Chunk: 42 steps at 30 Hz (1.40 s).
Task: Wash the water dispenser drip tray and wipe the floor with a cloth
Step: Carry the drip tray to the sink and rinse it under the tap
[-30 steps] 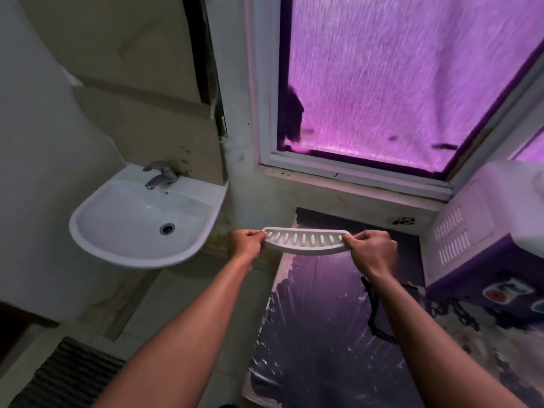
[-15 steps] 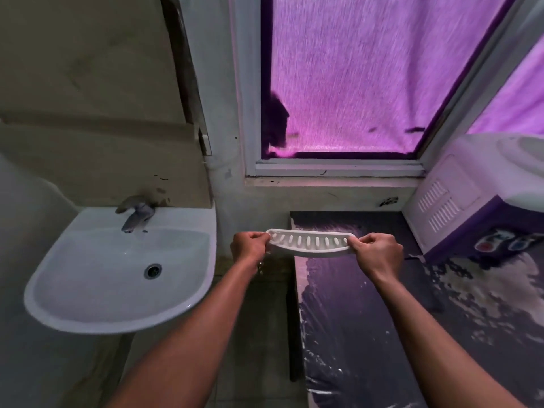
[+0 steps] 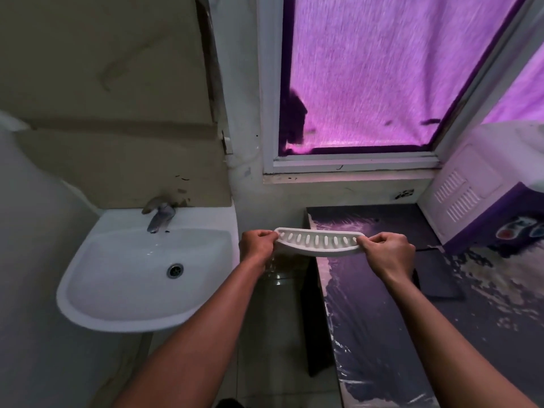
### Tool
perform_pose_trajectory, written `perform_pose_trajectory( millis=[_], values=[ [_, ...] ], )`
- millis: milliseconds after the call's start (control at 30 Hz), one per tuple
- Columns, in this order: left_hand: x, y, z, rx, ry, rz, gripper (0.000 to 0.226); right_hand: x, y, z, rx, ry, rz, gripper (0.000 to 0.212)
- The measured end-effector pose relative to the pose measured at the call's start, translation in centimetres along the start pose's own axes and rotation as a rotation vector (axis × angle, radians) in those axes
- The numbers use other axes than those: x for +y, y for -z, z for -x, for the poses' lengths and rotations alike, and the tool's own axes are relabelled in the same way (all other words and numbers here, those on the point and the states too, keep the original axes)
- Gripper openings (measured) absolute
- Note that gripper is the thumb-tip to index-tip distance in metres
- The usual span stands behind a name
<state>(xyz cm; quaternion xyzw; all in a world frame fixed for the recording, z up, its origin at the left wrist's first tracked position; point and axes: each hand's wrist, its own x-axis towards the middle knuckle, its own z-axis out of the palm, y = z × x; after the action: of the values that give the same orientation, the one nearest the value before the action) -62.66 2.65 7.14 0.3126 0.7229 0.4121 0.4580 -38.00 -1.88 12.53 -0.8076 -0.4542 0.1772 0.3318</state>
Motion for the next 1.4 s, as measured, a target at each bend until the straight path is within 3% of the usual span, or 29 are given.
perform_pose_trajectory(
  millis=[433,867,1100,1200,1333,1400],
  values=[
    [-1.5,10.3,-7.7,-0.089,0.037,0.070,0.013,-6.9,-8.7,4.2,-0.046,0.000,0.015,0.032],
    [-6.5,20.4,-15.6,-0.232,0.330,0.320,0.005,-15.8,-18.1,8.5,-0.276,0.072,-0.053,0.016],
    [-8.5,23.0,-17.4,-0.165,0.427,0.333,0.009,-17.2,-21.9,8.4,-0.459,0.093,-0.031,0.041],
    [-8.9,24.3,-17.8,-0.142,0.454,0.344,0.016,-17.9,-23.4,8.4,-0.489,0.108,0.024,0.039],
    [-9.7,26.7,-18.5,-0.147,0.560,0.278,0.031,-19.0,-25.3,9.0,-0.505,0.015,0.102,0.075],
    [-10.0,27.7,-18.9,-0.184,0.628,0.220,0.028,-19.3,-26.3,9.4,-0.504,-0.029,0.166,0.075]
  ],
)
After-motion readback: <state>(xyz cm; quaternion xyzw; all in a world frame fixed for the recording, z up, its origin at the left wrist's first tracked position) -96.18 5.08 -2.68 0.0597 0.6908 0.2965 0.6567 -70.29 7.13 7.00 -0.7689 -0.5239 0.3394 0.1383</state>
